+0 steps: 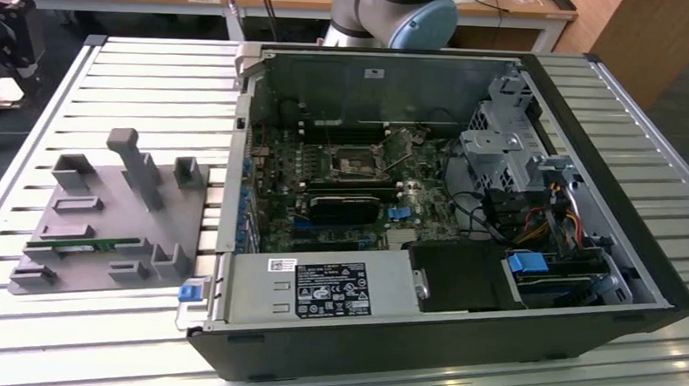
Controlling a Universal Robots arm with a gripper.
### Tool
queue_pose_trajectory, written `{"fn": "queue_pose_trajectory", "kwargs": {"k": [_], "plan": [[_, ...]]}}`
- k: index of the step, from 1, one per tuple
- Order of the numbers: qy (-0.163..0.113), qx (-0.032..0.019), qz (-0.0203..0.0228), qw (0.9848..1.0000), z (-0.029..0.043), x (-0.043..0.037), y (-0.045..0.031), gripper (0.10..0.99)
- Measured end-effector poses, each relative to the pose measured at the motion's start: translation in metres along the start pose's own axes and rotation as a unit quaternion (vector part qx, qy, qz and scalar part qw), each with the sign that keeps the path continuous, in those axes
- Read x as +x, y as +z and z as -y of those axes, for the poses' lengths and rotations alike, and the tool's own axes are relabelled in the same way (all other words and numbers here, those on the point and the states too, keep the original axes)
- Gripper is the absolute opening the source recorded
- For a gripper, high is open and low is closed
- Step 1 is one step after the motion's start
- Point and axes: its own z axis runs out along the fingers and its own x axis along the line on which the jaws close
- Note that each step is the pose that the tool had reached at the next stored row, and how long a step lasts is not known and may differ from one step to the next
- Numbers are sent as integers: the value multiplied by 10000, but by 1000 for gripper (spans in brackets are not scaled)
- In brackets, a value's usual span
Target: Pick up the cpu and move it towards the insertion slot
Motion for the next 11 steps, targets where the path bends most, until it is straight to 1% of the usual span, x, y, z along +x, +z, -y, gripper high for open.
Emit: {"fn": "queue_pose_trajectory", "kwargs": {"k": [7,11], "plan": [[0,1,0,10000,-10,0,-104,541],[0,1,0,10000,-13,0,-146,541]]}}
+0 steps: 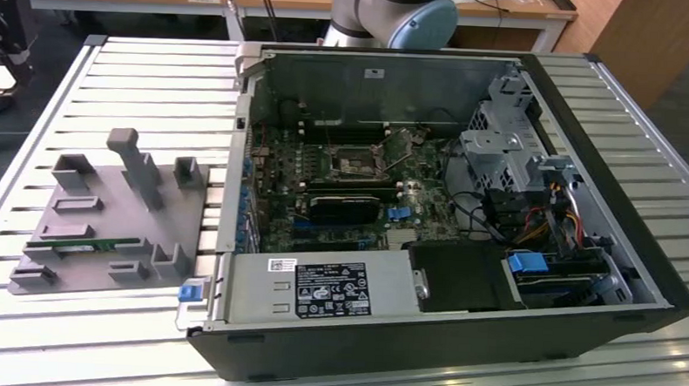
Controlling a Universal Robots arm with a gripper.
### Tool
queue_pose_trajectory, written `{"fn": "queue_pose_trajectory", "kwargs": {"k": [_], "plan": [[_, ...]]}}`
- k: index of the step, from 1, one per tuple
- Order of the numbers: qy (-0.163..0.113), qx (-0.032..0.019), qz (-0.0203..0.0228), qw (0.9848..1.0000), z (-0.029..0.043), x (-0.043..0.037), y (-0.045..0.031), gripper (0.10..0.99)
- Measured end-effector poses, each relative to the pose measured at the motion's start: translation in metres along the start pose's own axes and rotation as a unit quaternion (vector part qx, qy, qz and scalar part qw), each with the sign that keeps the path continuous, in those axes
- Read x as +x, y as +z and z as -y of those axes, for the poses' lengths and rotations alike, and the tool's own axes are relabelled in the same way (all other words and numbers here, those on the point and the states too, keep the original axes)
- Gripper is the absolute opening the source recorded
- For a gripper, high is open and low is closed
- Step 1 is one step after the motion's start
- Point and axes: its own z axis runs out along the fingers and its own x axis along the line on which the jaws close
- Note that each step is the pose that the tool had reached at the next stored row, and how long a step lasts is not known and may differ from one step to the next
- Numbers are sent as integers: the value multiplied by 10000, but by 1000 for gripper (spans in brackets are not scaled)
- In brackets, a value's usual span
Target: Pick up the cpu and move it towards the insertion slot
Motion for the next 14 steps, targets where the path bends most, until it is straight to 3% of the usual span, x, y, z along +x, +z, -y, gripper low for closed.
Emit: {"fn": "queue_pose_trajectory", "kwargs": {"k": [14], "plan": [[0,0,0,10000,-5,0,-219,541]]}}
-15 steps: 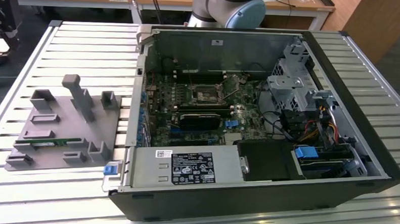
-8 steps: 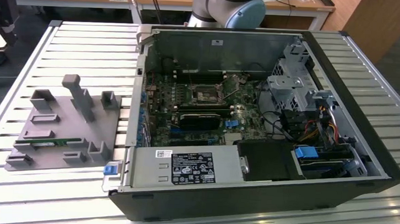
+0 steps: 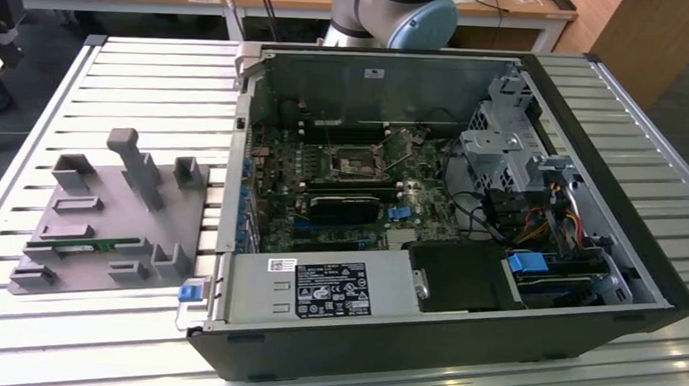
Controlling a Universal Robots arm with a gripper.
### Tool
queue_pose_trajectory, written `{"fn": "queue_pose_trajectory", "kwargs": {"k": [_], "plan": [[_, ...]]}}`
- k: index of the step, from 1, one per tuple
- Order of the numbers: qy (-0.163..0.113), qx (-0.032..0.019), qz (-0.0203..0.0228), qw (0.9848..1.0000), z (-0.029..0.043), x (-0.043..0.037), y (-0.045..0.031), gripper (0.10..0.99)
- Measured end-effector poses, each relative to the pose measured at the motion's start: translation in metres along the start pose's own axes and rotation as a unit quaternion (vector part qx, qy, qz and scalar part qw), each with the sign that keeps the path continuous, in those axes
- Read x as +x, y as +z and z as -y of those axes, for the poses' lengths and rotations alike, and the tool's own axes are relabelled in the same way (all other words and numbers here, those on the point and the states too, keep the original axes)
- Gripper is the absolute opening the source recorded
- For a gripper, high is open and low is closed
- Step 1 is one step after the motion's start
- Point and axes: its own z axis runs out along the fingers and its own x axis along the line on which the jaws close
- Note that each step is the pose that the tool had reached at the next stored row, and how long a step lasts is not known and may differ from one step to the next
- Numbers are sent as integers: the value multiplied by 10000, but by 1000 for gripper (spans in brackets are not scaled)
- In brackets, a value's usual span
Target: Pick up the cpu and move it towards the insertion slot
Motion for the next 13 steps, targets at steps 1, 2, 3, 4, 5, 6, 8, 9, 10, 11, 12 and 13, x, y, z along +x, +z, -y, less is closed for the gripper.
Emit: {"fn": "queue_pose_trajectory", "kwargs": {"k": [1,2,3,4,5,6,8,9,10,11,12,13], "plan": [[0,0,0,10000,-1,0,-16,541],[0,0,0,10000,-1,0,-34,541],[0,0,0,10000,-1,0,-55,541],[0,0,0,10000,-1,0,-74,541],[0,0,0,10000,-2,0,-92,541],[0,0,0,10000,-2,0,-110,541],[0,0,1,10000,-3,0,-144,541],[0,0,0,10000,-5,1,-161,541],[0,0,0,10000,-6,0,-177,541],[0,-1,1,10000,-6,1,-185,541],[0,-1,1,10000,-7,0,-186,541],[0,-1,2,10000,-8,-4,-186,541]]}}
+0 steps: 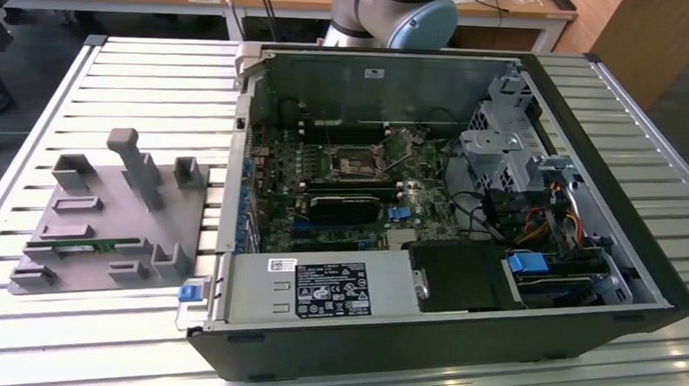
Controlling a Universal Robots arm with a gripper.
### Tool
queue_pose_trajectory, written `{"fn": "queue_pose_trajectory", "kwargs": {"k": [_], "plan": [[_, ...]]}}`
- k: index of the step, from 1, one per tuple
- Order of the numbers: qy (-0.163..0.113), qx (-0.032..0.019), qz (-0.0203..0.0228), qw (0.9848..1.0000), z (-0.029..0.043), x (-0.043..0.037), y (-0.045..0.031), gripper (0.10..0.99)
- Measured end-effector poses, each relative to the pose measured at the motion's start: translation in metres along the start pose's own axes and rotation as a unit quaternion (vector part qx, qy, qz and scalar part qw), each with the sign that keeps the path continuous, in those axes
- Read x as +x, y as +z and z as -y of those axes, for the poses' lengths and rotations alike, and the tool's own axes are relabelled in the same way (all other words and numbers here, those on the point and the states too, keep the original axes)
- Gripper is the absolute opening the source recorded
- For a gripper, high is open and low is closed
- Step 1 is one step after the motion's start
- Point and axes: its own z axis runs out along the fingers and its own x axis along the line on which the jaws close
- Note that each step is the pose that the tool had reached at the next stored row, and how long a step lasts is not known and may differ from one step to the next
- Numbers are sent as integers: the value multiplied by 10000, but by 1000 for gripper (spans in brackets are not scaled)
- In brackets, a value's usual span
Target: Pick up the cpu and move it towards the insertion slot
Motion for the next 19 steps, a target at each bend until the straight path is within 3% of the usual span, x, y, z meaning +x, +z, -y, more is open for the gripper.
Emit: {"fn": "queue_pose_trajectory", "kwargs": {"k": [19], "plan": [[0,1,-1,10000,3,-141,-1,541]]}}
